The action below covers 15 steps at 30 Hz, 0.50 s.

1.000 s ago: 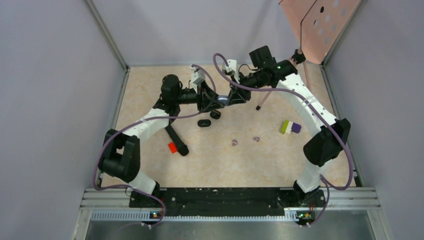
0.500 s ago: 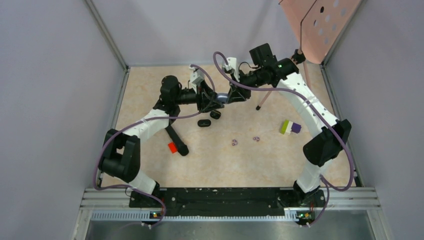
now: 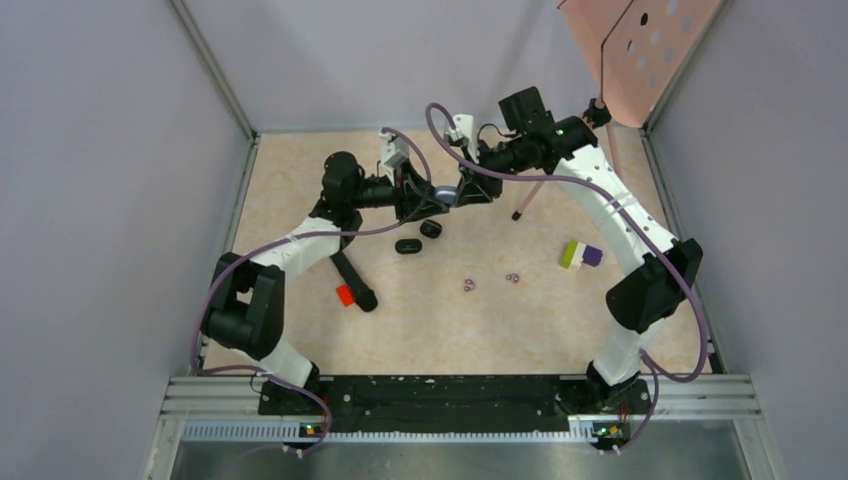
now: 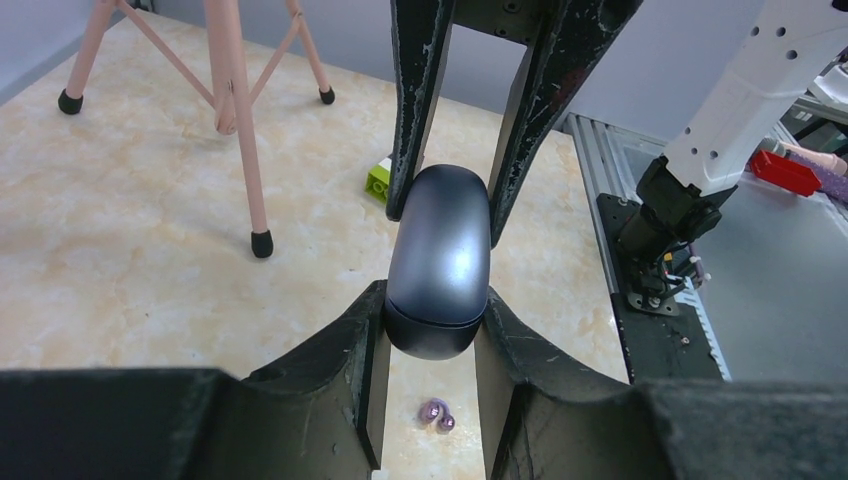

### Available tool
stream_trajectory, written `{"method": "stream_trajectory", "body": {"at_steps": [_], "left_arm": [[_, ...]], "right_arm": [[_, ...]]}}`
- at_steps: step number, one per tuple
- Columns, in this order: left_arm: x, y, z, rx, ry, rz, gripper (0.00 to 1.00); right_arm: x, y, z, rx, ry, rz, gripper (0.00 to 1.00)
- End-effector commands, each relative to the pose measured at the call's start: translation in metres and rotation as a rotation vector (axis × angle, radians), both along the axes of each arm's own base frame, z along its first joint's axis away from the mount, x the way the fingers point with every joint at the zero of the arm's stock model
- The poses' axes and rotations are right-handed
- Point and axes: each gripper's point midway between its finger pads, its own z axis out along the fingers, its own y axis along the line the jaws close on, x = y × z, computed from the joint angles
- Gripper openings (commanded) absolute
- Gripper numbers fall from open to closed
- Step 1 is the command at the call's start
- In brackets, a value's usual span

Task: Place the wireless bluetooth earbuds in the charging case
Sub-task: Open the charging case.

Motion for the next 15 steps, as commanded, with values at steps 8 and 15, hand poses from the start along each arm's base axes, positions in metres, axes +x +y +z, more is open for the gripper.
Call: {"method": "stream_trajectory", "body": {"at_steps": [8, 15], "left_arm": [[-0.009, -0.002, 0.014, -0.056, -0.142, -0.049, 0.00], [-0.016, -0.004, 0.017, -0.046, -0.232, -0.111, 0.00]], "right_arm": [[0.008, 0.012, 0.014, 0.102, 0.137, -0.081, 0.43], [0.038, -0.003, 0.017, 0.177, 0.230, -0.196, 0.42]]}}
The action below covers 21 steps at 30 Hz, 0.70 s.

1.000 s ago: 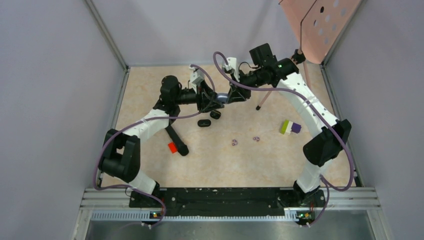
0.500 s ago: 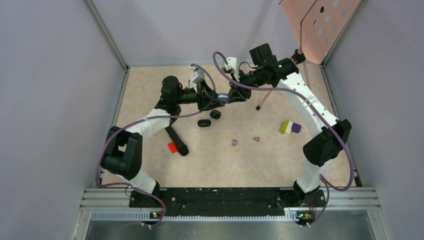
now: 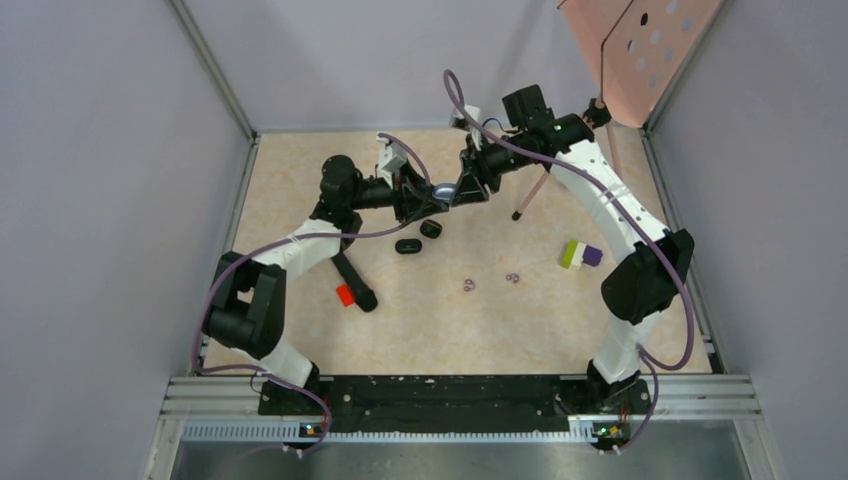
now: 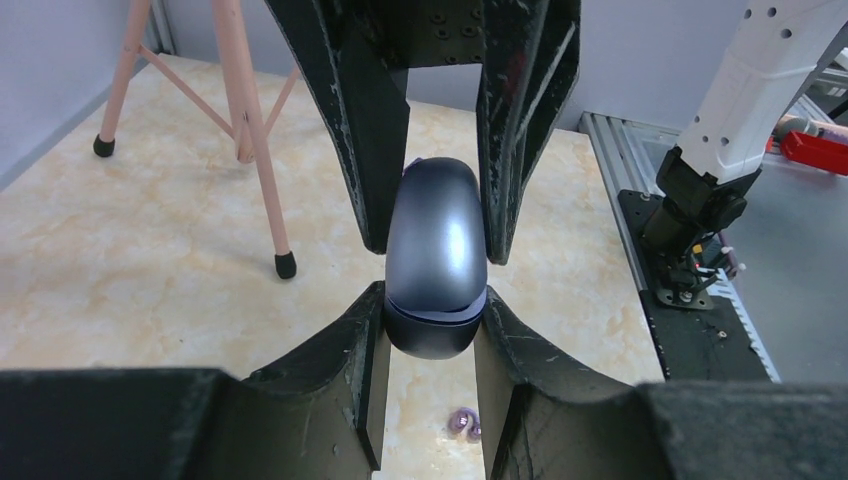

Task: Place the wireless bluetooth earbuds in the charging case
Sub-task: Open the charging case.

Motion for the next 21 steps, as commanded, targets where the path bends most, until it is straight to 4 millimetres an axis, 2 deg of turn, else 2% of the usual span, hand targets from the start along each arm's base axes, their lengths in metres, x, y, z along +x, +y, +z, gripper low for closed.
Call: {"method": "stream_trajectory", "body": {"at_steps": [1, 5, 12, 14, 17, 19, 21], "left_arm": [[-0.015, -0.004, 0.013, -0.015, -0.150, -0.096, 0.00], [-0.016, -0.005, 0.012, -0.014, -0.147, -0.099, 0.00], [-0.008, -0.006, 0.009, -0.019, -0.096, -0.051, 0.00], [0.000, -0.005, 0.005, -0.022, -0.040, -0.008, 0.00], [0.010, 0.000, 0.001, -0.043, 0.044, 0.047, 0.00], [0.014, 0.004, 0.000, -0.060, 0.080, 0.069, 0.00], [0.017, 0.009, 0.000, -0.065, 0.104, 0.083, 0.00]], "right_arm": [[0.037, -0.008, 0.022, 0.092, -0.014, -0.106, 0.42], [0.044, -0.010, 0.029, 0.133, 0.016, -0.132, 0.42], [0.037, -0.009, 0.031, 0.160, 0.056, -0.112, 0.44], [0.035, -0.009, 0.040, 0.179, 0.052, -0.106, 0.46], [0.033, -0.013, 0.067, 0.214, 0.017, -0.114, 0.50], [0.033, -0.021, 0.085, 0.234, -0.010, -0.137, 0.52], [0.032, -0.032, 0.096, 0.244, -0.030, -0.165, 0.52]]}}
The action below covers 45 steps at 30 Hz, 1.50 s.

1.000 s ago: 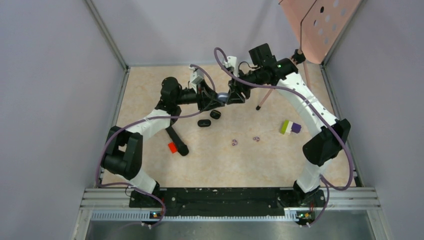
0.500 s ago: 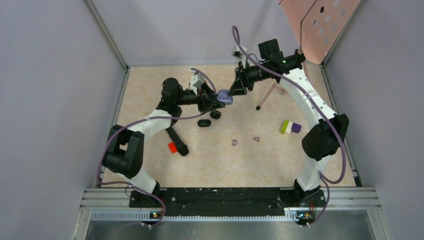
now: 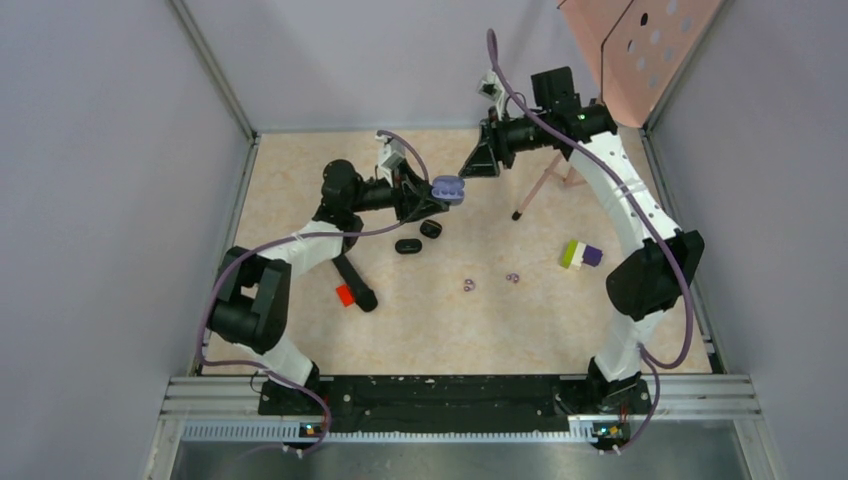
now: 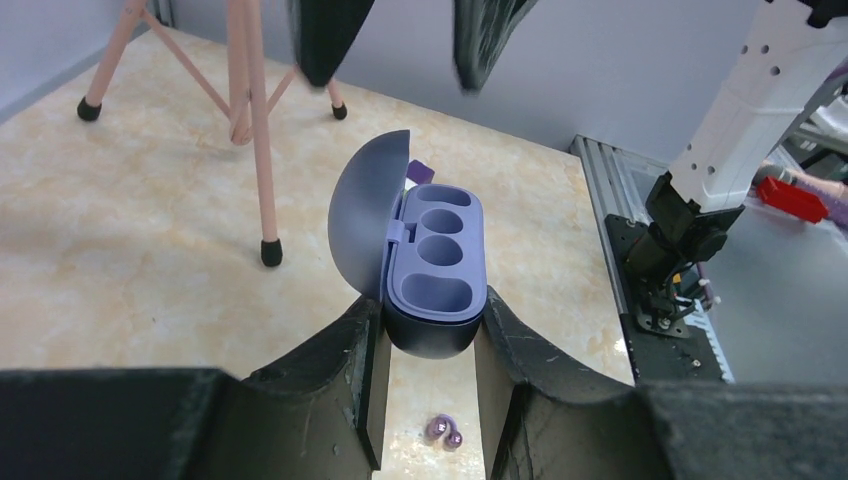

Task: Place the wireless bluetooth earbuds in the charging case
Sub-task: Open the charging case, then pick up the earbud from the center of the board.

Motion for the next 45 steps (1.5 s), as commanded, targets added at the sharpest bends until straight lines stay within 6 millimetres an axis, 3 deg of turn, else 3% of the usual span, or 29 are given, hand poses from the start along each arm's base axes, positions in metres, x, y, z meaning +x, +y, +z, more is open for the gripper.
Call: {"method": "stream_trajectory", "body": {"at_steps": [1, 4, 10, 16, 20, 25, 30, 37, 45], "left_arm": [[0.010, 0.011, 0.006, -0.044, 0.042, 0.052, 0.00], [0.013, 0.017, 0.005, -0.043, 0.065, 0.064, 0.00], [0.014, 0.033, 0.003, -0.049, 0.135, 0.104, 0.00], [0.018, 0.053, -0.005, -0.041, 0.212, 0.176, 0.00], [0.019, 0.059, -0.010, -0.020, 0.230, 0.201, 0.00], [0.020, 0.062, -0.012, -0.003, 0.232, 0.212, 0.00], [0.022, 0.064, -0.013, 0.002, 0.242, 0.226, 0.00], [0.026, 0.068, -0.017, 0.012, 0.262, 0.251, 0.00], [0.026, 0.072, -0.019, 0.024, 0.268, 0.265, 0.00]], "right_arm": [[0.001, -0.025, 0.064, 0.080, -0.145, -0.062, 0.52], [0.003, -0.049, 0.043, 0.015, -0.171, -0.110, 0.52], [-0.016, -0.092, -0.055, -0.289, -0.353, -0.005, 0.38], [-0.032, -0.116, -0.129, -0.461, -0.423, 0.194, 0.29], [-0.030, -0.123, -0.164, -0.527, -0.340, 0.198, 0.28], [-0.020, -0.127, -0.201, -0.597, -0.072, -0.017, 0.28], [-0.025, -0.128, -0.229, -0.640, 0.162, -0.148, 0.29], [-0.036, -0.123, -0.254, -0.692, 0.229, -0.139, 0.33], [-0.038, -0.122, -0.270, -0.745, 0.256, -0.121, 0.29]]}}
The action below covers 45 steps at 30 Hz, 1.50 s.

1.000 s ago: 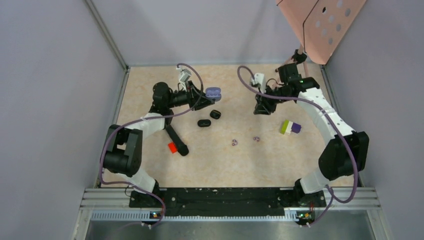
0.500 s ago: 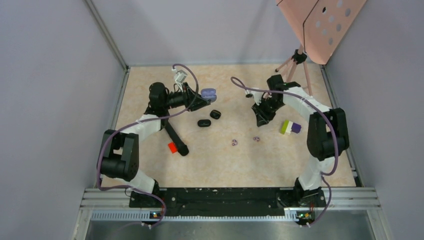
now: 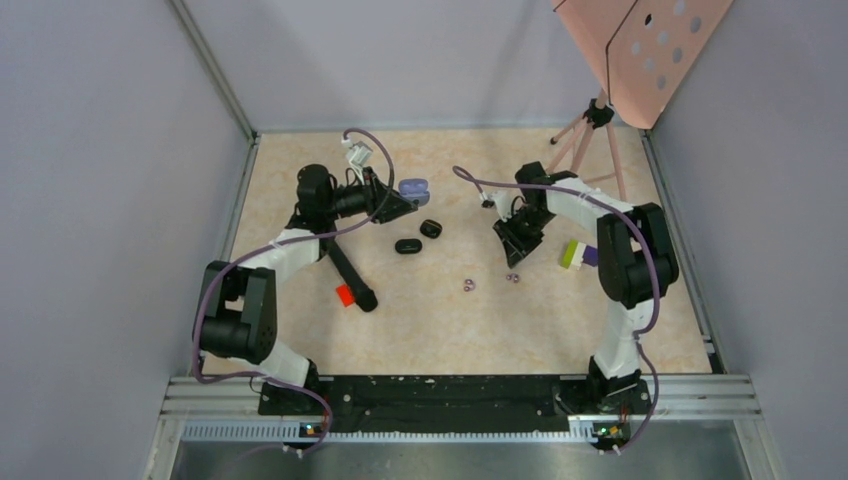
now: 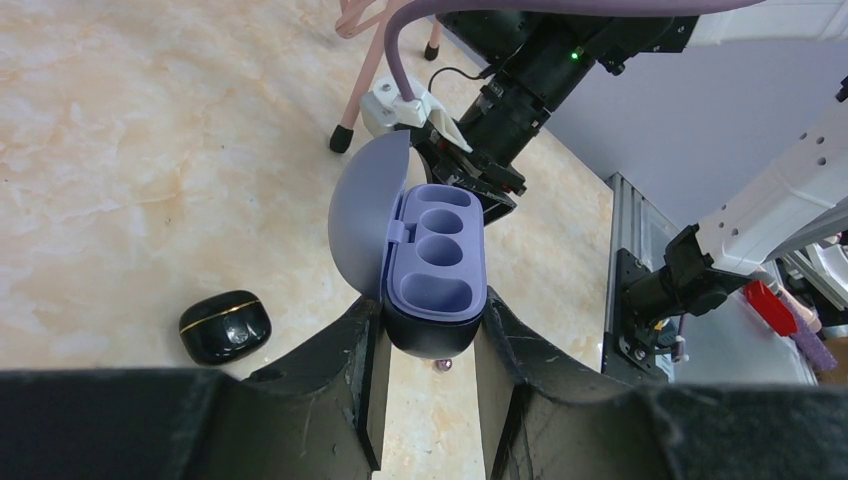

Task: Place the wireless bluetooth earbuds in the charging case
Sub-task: Pick up the earbud from the center of the board.

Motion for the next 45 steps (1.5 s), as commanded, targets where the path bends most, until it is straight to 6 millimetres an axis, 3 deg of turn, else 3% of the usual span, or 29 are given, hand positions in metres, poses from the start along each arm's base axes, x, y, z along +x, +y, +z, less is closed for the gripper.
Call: {"method": "stream_trajectory", "body": {"at_steps": [1, 23, 33, 45], "left_arm": [[-0.001, 0.005, 0.023, -0.001, -0.091, 0.013, 0.00], [0.006, 0.007, 0.018, 0.007, -0.074, 0.022, 0.00], [0.006, 0.007, 0.013, 0.015, -0.058, 0.024, 0.00], [0.008, 0.007, 0.011, 0.018, -0.045, 0.028, 0.00]], "right_arm": [[0.003, 0.002, -0.003, -0.016, -0.002, -0.010, 0.29], [-0.030, 0.001, -0.006, -0.005, 0.081, 0.000, 0.33], [-0.045, 0.016, 0.001, 0.002, 0.077, 0.034, 0.35], [-0.041, 0.018, 0.010, 0.000, 0.040, 0.039, 0.31]]}}
